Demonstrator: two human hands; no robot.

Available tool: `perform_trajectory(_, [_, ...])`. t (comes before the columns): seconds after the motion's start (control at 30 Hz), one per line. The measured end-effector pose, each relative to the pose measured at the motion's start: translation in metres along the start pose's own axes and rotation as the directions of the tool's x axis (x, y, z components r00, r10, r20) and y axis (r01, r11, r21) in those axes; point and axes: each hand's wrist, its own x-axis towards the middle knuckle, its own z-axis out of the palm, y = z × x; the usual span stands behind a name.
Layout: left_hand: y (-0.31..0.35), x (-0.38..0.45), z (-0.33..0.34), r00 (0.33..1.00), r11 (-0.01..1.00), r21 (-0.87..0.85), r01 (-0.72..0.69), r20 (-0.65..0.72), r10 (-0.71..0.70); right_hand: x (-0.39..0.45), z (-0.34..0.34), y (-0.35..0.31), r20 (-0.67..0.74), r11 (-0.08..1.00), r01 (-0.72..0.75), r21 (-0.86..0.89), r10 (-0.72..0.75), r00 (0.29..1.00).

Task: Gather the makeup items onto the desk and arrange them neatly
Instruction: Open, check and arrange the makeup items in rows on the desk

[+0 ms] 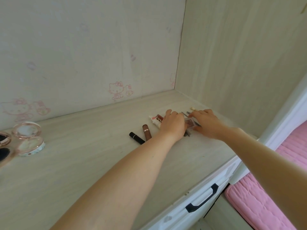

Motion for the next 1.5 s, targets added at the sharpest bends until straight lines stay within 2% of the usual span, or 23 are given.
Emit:
perform_trajectory(0.13, [0.002,-0.01,-0.005,0.998,0.988,-0.15,-0.025,-0.06,0.017,-0.024,-0.004,-0.008,-0.152,0.993,0.041,0.108,-0.024,0.988])
perform_trajectory(0.23, [0.006,-0.019,-0.015,0.993,0.919,-0.393,0.023,-0.095,-0.065,-0.04,-0.006,-0.018,-0.283,0.983,0.09,0.158,-0.042,0.958])
perform_trajectory(0.37, [0.009,-0.039,-0.037,0.981,0.673,-0.732,0.106,-0.036,-0.193,-0.055,-0.009,-0.031,-0.398,0.973,0.159,0.165,-0.082,0.914])
perform_trajectory(0.5, [0.005,-0.066,-0.06,0.967,0.386,-0.908,0.162,0.068,-0.247,-0.068,-0.01,-0.051,-0.449,0.962,0.208,0.178,-0.109,0.887])
perform_trajectory(0.57, [-0.001,-0.081,-0.069,0.958,0.252,-0.95,0.182,0.114,-0.262,-0.075,-0.01,-0.065,-0.46,0.954,0.224,0.199,-0.111,0.881])
perform_trajectory(0.7, [-0.013,-0.108,-0.083,0.941,0.046,-0.975,0.217,0.197,-0.277,-0.086,-0.01,-0.094,-0.48,0.931,0.256,0.26,-0.105,0.871])
perform_trajectory(0.83, [-0.025,-0.14,-0.104,0.936,-0.105,-0.968,0.229,0.249,-0.251,-0.098,-0.011,-0.127,-0.509,0.898,0.309,0.314,-0.116,0.853])
perform_trajectory(1.1, [-0.063,-0.2,-0.137,0.909,-0.261,-0.917,0.303,0.36,-0.208,-0.115,-0.004,-0.193,-0.479,0.852,0.42,0.313,-0.24,0.844])
perform_trajectory(1.33, [-0.101,-0.247,-0.164,0.903,-0.31,-0.917,0.253,0.339,-0.266,-0.124,-0.006,-0.249,-0.443,0.795,0.518,0.316,-0.36,0.821])
perform_trajectory(1.5, [-0.126,-0.278,-0.183,0.891,-0.306,-0.926,0.222,0.32,-0.323,-0.124,-0.006,-0.286,-0.412,0.749,0.585,0.312,-0.448,0.793])
